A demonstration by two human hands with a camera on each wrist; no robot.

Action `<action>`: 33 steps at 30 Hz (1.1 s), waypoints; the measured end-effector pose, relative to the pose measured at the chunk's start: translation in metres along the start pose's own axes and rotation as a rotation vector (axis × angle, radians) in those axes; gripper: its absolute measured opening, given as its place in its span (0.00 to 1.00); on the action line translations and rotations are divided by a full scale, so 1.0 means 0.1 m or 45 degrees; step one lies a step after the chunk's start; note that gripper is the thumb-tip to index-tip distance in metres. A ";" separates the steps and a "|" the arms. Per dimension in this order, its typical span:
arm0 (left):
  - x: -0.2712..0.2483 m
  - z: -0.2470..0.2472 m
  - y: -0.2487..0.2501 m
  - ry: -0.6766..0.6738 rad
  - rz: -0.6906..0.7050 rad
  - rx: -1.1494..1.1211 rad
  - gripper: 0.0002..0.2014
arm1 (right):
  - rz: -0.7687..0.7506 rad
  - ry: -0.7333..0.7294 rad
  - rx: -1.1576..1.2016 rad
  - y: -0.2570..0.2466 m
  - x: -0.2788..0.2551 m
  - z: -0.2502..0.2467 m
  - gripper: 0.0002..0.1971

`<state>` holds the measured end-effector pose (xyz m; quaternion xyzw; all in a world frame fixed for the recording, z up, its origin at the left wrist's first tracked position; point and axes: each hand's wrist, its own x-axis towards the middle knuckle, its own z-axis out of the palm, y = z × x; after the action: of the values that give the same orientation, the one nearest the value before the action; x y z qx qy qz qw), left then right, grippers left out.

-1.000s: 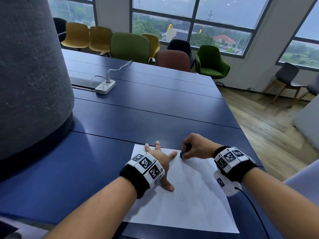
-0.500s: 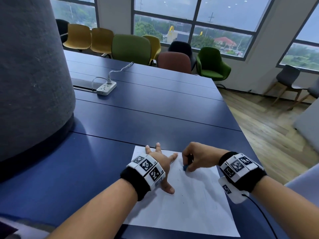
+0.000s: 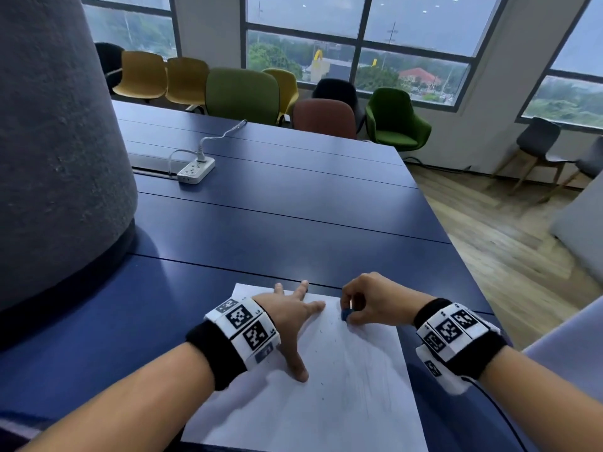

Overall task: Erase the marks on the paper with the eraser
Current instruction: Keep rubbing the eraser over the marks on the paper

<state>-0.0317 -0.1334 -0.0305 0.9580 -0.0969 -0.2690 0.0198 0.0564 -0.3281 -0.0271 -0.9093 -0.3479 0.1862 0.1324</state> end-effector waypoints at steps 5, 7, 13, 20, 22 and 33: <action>0.02 0.01 0.02 -0.011 0.015 -0.046 0.62 | 0.007 -0.004 -0.098 -0.07 0.03 -0.03 0.03; 0.04 0.05 0.04 -0.002 0.015 -0.032 0.63 | 0.014 0.037 -0.138 -0.09 0.05 -0.03 0.03; 0.05 0.09 0.07 -0.001 -0.003 -0.015 0.66 | -0.020 -0.206 -0.077 -0.20 -0.05 -0.03 0.03; 0.07 0.10 0.07 -0.004 -0.022 -0.018 0.67 | 0.033 -0.046 -0.095 -0.15 -0.01 -0.03 0.04; 0.06 0.10 0.08 -0.007 -0.023 -0.022 0.67 | -0.002 -0.167 -0.098 -0.21 -0.05 -0.01 0.05; 0.07 0.11 0.08 -0.011 -0.023 -0.024 0.67 | 0.039 -0.172 -0.107 -0.20 -0.02 -0.04 0.07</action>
<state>-0.0328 -0.1425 -0.0427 0.9575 -0.0857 -0.2742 0.0262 0.0451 -0.3160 -0.0157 -0.9046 -0.3496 0.2344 0.0676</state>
